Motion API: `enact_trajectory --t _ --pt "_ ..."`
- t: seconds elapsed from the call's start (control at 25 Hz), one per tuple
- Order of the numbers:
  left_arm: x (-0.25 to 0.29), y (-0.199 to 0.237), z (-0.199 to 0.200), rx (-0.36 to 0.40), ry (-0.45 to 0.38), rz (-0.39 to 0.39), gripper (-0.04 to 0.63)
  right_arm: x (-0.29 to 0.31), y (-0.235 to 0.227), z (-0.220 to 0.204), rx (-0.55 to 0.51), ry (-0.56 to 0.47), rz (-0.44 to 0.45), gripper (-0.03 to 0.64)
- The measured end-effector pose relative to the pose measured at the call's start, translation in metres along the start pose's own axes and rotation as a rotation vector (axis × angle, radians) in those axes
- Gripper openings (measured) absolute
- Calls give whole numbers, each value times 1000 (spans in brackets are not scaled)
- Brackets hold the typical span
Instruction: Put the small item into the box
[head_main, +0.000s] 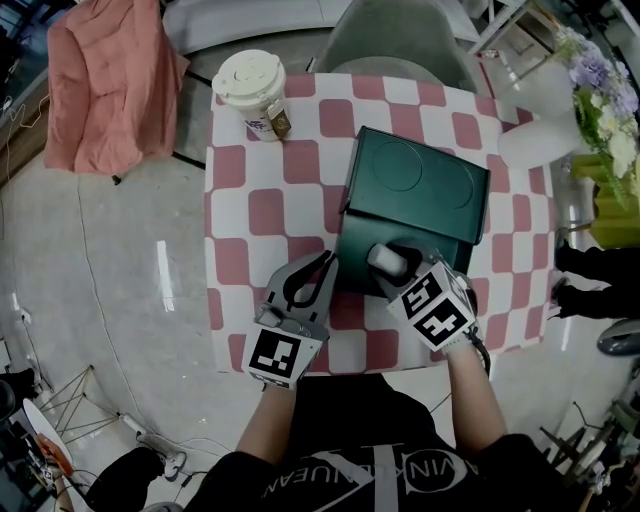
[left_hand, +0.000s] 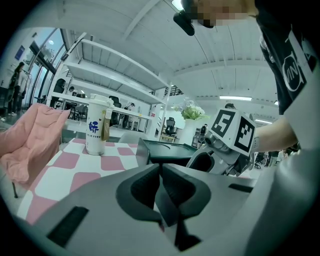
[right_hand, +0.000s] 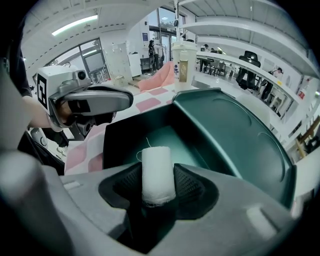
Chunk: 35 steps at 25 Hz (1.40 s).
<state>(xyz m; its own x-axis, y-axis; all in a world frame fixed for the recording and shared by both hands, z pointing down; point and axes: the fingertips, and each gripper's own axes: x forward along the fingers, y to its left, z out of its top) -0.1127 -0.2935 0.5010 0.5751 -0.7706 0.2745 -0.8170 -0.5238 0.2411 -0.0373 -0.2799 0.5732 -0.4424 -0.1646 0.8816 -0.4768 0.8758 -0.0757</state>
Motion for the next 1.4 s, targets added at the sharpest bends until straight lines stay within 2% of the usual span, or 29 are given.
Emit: enact_trajectory --t 0.52,0.96,1.08,1.24,1.4 --pt "-3 -6 -1 4 3 4 20 -12 5 6 -17 -45 4 195" --pt "-10 -15 -1 15 -2 8 20 -43 -3 12 6 -139 -116 192" --pt "-13 -21 -1 11 1 2 20 -56 -2 13 35 -179 -144 165" --pt "-15 -29 5 16 -9 -11 20 -77 -3 12 79 -252 -194 69" --pt "-18 -35 10 33 -16 -14 20 -96 -3 9 133 -325 -221 21"
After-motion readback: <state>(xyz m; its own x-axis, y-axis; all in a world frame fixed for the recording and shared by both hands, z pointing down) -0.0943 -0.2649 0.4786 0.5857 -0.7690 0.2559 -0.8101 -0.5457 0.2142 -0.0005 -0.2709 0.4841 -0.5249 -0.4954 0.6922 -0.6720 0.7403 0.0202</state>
